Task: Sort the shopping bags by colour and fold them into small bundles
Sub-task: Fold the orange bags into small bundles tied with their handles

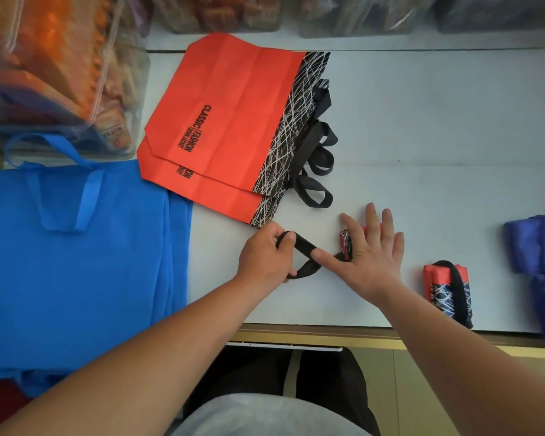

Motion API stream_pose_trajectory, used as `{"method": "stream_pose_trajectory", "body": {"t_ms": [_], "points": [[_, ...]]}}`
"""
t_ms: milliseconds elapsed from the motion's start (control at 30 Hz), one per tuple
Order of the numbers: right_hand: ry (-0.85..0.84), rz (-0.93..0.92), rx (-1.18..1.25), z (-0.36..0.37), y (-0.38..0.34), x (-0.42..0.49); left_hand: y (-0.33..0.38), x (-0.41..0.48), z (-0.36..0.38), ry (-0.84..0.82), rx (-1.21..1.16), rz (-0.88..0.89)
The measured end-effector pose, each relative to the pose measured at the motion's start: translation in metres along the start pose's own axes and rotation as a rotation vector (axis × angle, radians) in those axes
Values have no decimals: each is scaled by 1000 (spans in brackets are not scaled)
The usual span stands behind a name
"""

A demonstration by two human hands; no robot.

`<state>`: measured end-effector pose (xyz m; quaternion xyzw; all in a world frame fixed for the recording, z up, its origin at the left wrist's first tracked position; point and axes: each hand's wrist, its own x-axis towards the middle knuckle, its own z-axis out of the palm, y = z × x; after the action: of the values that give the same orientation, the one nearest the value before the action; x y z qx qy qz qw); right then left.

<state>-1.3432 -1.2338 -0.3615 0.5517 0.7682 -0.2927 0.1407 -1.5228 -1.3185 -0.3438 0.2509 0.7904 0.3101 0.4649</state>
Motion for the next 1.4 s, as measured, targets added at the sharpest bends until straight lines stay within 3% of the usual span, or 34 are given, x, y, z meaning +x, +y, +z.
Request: {"method": "stream_pose_trajectory", "body": {"t_ms": [167,267,333,400,467,533,700,800,967,1167,1300,1400], "points": [[110,34,-78,9,-3,0,-8,1,5,44,16,-128],[122,33,-92,11,-4,1,-12,4,-2,119,67,-48],[116,35,-93,11,-4,0,-15,2,-14,152,343,222],[113,38,-98,11,-3,0,-17,1,-29,143,621,689],[112,39,-104,11,-4,0,-20,2,-41,-32,764,1073],[120,38,-108,11,-4,0,-25,5,-44,-215,887,1172],[122,27,-104,12,-2,2,-26,31,-52,-373,1086,1122],[120,26,-107,12,-1,1,-15,31,-55,-439,996,1111],[109,23,-93,11,-2,2,-5,18,-57,-546,749,856],[83,0,-34,9,2,1,12,8,-45,-315,239,488],[65,-5,13,6,2,0,7,11,-22,-143,96,303],[46,1,53,4,0,0,-7,13,-4,-27,133,175]]}}
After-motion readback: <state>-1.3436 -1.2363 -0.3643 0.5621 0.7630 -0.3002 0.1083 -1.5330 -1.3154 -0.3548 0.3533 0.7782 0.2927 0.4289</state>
